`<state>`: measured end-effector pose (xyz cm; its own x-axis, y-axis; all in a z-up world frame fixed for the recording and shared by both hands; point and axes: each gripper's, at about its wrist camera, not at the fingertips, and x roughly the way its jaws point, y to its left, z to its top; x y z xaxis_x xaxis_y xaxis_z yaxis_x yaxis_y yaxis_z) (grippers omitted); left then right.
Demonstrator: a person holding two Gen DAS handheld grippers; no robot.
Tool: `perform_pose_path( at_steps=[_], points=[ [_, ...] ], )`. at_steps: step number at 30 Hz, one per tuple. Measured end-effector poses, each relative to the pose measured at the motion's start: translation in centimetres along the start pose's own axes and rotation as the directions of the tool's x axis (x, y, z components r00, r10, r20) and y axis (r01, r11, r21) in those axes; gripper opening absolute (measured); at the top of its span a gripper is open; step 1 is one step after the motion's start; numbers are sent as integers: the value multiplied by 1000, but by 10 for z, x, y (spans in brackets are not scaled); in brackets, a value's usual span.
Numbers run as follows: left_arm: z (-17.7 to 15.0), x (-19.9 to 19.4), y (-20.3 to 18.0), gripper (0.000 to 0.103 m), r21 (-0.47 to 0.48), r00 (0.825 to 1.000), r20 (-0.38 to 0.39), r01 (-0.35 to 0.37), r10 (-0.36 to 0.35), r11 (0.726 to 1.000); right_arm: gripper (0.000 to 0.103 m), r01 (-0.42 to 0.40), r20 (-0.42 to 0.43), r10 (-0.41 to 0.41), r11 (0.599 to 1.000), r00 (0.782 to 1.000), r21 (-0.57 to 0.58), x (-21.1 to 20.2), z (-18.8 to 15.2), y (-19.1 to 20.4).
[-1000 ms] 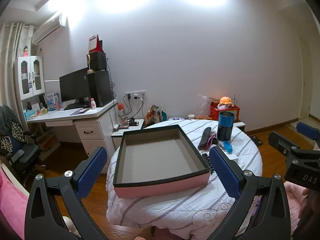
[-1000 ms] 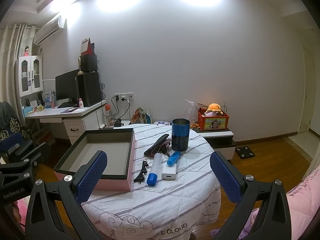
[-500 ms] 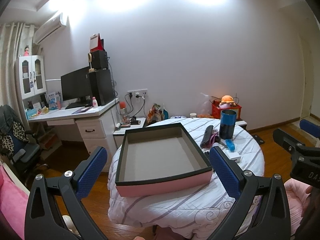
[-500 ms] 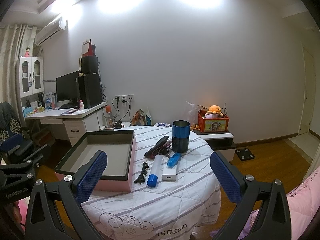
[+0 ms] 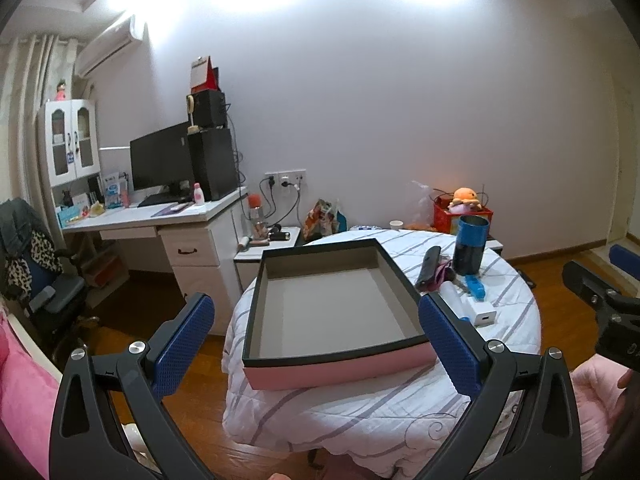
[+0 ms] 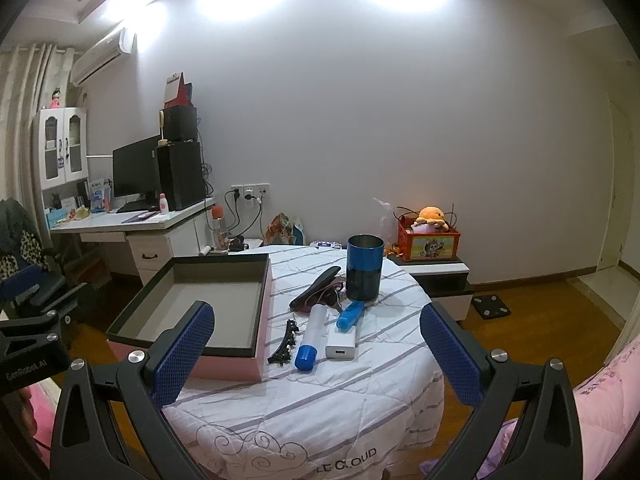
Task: Organize rigid objects
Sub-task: 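Move both tools toward the pink tray and the objects beside it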
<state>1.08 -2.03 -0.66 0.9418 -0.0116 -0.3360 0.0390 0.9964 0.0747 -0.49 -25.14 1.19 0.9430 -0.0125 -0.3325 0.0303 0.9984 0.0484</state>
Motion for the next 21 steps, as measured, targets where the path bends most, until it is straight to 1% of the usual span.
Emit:
perform_pose_path(
  at_steps=[5, 8, 13, 19, 21],
  points=[
    [6, 15, 3, 103, -4, 999, -33, 10, -10, 1000, 103, 0, -20, 1, 1000, 1000, 5, 11, 6, 2],
    [12, 18, 5, 103, -6, 999, -35, 23, -23, 1000, 103, 2, -34, -2, 1000, 999, 5, 17, 13, 4],
    [23, 31, 12, 103, -12, 999, -53, 12, -13, 1000, 103, -4, -44, 4, 1000, 999, -1, 25, 25, 9],
    [30, 49, 22, 103, -38, 997, -79, 11, -14, 999, 103, -8, -68, 7, 1000, 998, -15, 43, 34, 13],
    [31, 56, 27, 103, -54, 995, -94, 21, -26, 998, 103, -8, -79, 7, 1000, 997, -13, 50, 37, 12]
  ],
)
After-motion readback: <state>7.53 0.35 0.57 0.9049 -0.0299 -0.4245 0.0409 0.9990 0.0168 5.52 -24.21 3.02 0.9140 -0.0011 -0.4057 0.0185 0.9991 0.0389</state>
